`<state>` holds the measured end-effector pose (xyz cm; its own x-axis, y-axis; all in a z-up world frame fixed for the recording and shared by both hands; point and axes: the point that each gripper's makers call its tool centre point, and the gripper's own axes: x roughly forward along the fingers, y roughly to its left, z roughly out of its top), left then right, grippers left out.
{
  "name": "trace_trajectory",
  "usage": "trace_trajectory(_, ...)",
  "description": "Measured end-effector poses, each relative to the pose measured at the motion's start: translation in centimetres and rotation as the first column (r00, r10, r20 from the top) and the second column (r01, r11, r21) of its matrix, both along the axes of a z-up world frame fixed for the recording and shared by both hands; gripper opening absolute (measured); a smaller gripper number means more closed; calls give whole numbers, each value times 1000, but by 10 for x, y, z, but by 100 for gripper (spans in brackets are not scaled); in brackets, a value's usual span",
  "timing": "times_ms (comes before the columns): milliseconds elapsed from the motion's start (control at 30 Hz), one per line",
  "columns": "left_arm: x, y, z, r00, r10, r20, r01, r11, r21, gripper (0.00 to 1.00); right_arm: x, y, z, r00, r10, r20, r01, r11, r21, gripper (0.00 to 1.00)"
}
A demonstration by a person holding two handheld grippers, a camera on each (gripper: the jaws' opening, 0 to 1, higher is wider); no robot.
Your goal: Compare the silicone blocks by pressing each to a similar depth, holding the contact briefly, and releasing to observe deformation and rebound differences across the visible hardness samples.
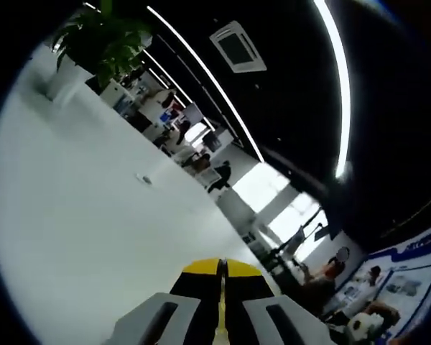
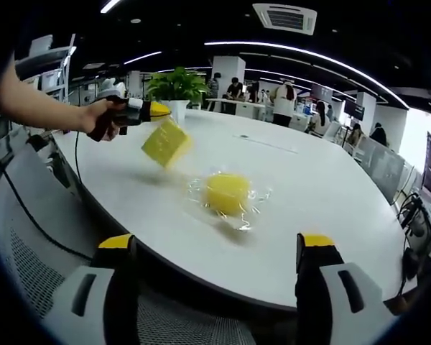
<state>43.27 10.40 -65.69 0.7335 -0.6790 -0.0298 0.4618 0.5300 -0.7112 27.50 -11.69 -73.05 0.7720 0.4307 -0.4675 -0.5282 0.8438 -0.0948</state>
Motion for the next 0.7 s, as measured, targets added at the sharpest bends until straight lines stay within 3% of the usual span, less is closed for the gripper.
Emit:
trace_trajectory(100,-9,-10,13,997,-57,45,56,998,37,0,0,0,1,1000,-1,1,1,1000,2,86)
trace_trajectory(200,-17,-16,27,993,-91,79,88,996,32,0,3,-3,7,1000,-19,-15,20,998,61,85)
trace_trajectory(533,-39,-31,72,976,-143,163,162,980,-114,0,-1,4,14,999,30,-38,-25,994,108,85)
trace_trajectory(700,-54,-43,83,963,-191,192,217,968,-122,0,2,4,22,999,33,-36,-29,993,114,85)
